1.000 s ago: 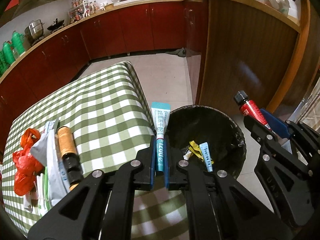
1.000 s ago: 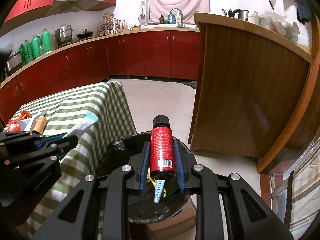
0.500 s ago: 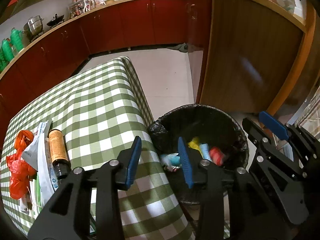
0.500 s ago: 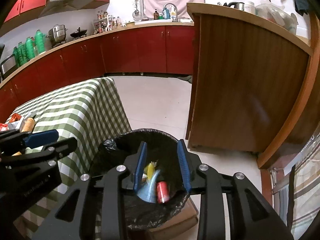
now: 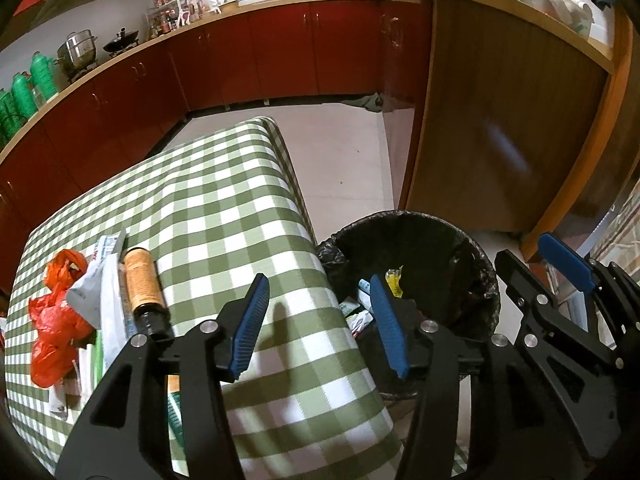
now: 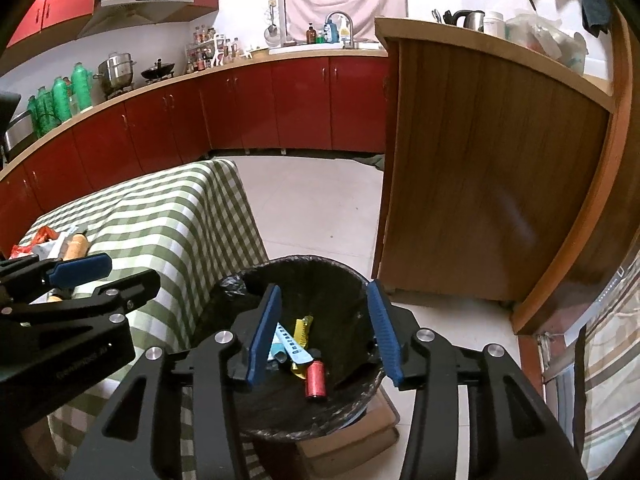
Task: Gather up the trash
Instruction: 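Move both open tools back over the trash pile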
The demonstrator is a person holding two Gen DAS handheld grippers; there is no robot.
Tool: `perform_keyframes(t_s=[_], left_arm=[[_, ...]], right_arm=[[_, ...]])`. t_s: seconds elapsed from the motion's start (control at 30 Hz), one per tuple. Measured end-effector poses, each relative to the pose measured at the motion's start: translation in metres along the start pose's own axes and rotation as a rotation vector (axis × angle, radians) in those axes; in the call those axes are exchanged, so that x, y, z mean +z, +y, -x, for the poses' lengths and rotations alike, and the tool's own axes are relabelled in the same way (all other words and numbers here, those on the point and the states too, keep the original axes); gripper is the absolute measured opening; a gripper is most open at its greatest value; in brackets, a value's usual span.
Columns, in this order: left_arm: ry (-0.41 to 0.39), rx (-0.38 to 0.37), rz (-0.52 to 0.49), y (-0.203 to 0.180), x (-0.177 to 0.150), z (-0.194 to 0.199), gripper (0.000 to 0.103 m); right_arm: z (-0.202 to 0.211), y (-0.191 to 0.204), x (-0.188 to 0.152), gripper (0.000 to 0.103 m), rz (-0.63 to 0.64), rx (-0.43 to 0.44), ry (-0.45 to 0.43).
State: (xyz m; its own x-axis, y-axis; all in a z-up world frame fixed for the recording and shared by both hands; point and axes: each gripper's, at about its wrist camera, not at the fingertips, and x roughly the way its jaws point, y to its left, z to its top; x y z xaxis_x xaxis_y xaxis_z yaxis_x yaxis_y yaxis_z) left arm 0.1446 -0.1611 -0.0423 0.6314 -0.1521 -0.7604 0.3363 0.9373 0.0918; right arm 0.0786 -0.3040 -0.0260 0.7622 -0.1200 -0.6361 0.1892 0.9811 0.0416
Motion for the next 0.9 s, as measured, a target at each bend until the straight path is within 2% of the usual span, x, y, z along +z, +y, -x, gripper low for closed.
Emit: perform_keyframes(t_s=[0.53, 0.67, 0.9], left_arm=[[-0.008, 0.019, 0.051, 0.051, -0.035, 0.05, 0.057], [-0.021, 0.036, 0.074, 0.071, -0.046, 0.067, 0.062], [-0.025, 0.081, 0.124, 0.111, -0.062, 0.086, 0.065]], right_arm=[[0.022, 0.045, -0.008, 0.049, 0.044, 0.067, 0.017], [0.028, 0.061, -0.008, 0.051, 0.065, 0.09, 0.015], [0.037, 0.091, -0.006, 0.052, 0.106, 0.144, 0.006]])
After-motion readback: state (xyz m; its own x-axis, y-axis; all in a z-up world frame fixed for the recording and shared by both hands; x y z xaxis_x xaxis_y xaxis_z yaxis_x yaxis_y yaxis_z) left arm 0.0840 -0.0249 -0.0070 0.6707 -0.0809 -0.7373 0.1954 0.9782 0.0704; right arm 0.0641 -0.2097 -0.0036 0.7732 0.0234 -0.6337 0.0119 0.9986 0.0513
